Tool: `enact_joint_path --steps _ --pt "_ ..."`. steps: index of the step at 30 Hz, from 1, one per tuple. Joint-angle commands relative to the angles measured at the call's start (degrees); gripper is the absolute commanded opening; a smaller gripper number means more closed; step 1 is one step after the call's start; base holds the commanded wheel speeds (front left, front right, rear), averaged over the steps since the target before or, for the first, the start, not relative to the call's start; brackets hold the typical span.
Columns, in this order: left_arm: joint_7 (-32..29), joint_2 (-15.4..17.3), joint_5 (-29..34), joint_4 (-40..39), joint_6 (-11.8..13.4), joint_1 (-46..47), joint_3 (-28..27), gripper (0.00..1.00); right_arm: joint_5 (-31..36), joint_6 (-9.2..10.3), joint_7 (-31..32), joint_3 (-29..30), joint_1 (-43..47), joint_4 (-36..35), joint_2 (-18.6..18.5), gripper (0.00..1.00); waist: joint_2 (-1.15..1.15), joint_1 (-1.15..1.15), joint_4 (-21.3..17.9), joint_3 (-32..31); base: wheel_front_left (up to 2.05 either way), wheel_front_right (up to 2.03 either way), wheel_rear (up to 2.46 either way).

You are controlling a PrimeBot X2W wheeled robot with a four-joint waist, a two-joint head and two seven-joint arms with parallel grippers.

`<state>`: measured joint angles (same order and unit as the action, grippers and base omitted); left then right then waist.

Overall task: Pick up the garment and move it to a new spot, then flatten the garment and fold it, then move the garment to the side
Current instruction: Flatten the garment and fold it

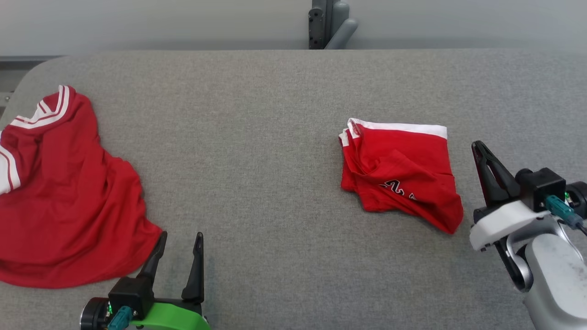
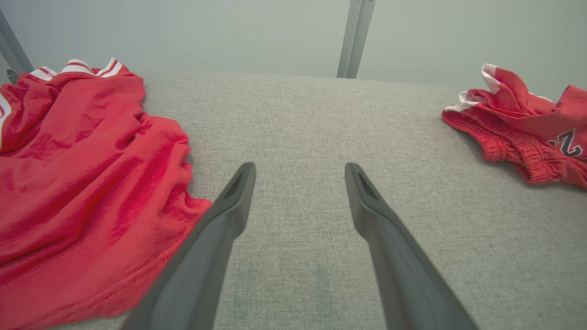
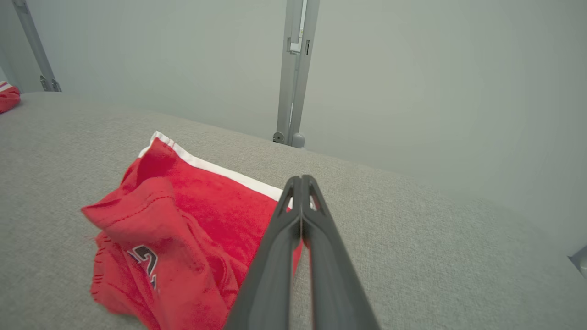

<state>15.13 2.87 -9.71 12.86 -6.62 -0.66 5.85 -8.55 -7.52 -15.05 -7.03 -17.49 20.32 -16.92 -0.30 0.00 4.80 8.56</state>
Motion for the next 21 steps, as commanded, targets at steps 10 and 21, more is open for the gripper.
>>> enact_joint_path --steps 10,21 --pt "0.02 0.15 0.71 2.82 -0.72 3.15 0.63 1.0 -2.85 0.06 -0.17 -7.56 -9.37 11.72 -3.33 0.0 0.3 0.0 5.77 4.97 0.0 0.0 0.0" --pt "0.02 0.09 0.07 3.25 -0.8 2.28 0.21 1.0 -6.83 0.06 -0.17 -12.12 -6.83 12.08 -2.13 0.0 0.3 0.0 5.0 3.57 0.0 0.0 0.0"
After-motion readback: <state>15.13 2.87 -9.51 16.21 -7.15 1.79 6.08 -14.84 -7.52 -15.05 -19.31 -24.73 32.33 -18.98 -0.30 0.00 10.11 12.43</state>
